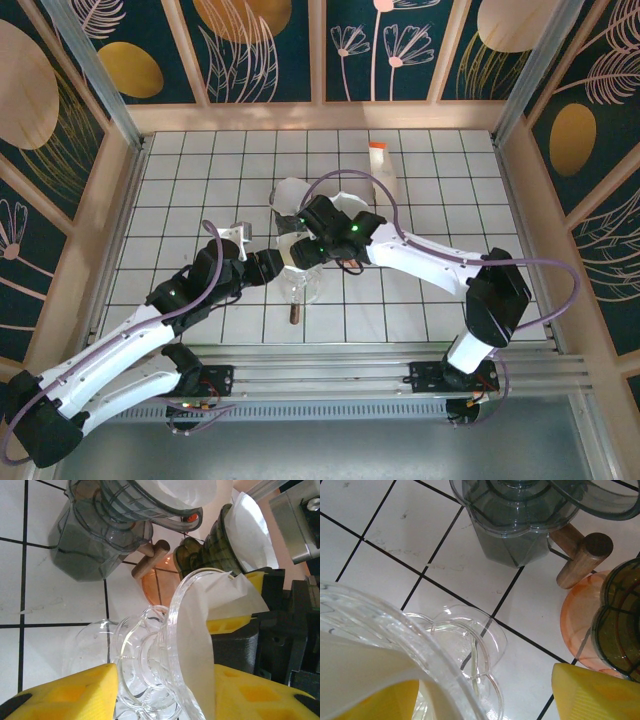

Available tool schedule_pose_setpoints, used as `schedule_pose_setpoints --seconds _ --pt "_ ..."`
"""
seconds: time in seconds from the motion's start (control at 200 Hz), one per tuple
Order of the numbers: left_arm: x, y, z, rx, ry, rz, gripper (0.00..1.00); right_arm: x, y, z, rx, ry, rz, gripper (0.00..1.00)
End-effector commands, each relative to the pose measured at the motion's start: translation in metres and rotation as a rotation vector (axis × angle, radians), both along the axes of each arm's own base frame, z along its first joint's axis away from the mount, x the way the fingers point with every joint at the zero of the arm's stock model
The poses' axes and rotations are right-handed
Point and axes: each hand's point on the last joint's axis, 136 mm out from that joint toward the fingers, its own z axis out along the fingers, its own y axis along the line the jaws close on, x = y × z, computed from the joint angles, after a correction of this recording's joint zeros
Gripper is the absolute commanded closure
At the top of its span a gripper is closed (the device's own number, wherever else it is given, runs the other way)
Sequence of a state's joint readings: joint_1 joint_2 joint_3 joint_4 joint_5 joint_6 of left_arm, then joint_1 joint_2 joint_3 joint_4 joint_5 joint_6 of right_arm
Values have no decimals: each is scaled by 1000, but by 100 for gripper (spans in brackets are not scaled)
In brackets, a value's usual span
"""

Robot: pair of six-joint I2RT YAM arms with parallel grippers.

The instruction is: Place the coffee filter in the dripper

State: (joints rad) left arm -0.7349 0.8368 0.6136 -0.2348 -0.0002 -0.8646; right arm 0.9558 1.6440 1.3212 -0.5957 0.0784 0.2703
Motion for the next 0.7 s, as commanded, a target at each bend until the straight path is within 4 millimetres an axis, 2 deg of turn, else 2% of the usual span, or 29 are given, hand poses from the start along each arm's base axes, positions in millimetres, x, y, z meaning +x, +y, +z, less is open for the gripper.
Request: schedule_pose_setpoints --seconds 0.0,0.235,0.44,0.695 --pt "0 -1 0 -3 -16 -16 50 -5 -12 -26 -102 13 -4 29" --pt "-1 -1 -2 -4 -12 -16 51 -1 -9 -20 -87 -24 -13 29" --pt "-2 0 -3 -4 -12 -15 51 3 -1 6 -20 -84 -20 29" --pt "-2 1 -3 -5 -11 -15 51 1 -2 32 55 -133 -48 28"
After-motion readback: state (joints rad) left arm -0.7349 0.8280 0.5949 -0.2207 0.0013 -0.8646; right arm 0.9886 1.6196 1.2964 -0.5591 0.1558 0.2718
